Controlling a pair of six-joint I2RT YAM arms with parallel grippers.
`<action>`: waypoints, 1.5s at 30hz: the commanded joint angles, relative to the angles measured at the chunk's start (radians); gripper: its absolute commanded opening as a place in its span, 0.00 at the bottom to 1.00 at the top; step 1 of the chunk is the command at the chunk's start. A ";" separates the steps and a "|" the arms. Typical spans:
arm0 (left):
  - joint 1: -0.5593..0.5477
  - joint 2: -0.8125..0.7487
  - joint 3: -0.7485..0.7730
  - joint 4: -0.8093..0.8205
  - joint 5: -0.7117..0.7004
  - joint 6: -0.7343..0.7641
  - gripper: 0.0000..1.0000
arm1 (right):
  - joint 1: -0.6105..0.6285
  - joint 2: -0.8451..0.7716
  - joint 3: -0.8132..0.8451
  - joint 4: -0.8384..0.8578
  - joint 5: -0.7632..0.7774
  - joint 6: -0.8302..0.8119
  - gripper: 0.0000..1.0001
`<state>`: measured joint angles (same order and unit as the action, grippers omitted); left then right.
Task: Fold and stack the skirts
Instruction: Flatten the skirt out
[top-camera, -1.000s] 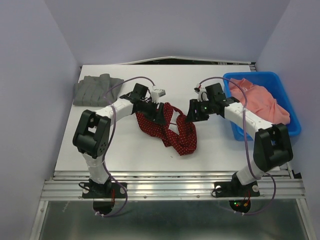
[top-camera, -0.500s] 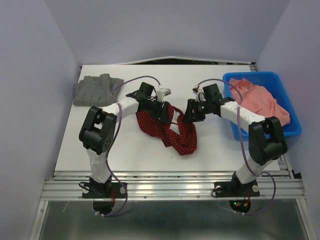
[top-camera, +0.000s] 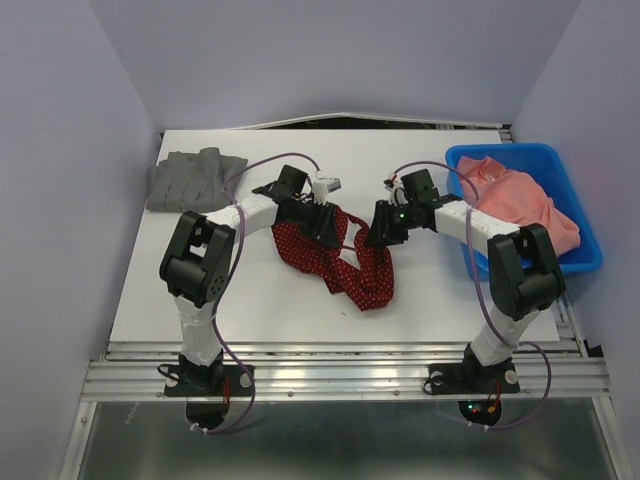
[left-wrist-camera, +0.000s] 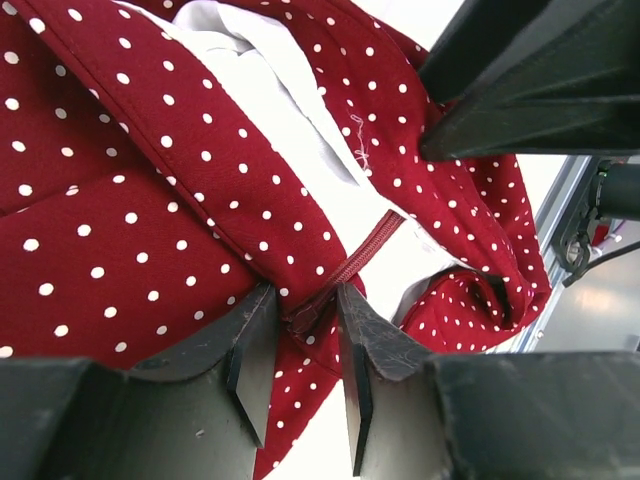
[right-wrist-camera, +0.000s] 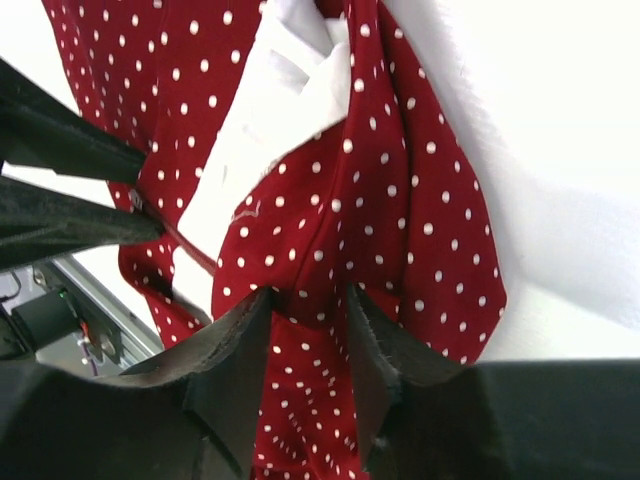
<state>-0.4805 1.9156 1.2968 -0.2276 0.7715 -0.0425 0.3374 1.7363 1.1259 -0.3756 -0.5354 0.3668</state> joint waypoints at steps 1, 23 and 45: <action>-0.001 -0.001 0.030 0.010 0.009 0.009 0.39 | 0.005 0.023 0.064 0.072 -0.012 0.024 0.36; 0.178 -0.398 0.266 -0.217 -0.613 0.236 0.00 | -0.170 -0.283 0.301 -0.184 0.475 -0.413 0.01; 0.082 -0.593 -0.306 -0.316 -0.696 0.426 0.00 | -0.069 -0.362 -0.123 -0.335 0.238 -0.606 0.13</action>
<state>-0.3946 1.2919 0.9691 -0.4892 0.1642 0.3309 0.2623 1.3556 0.9623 -0.6582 -0.3992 -0.1608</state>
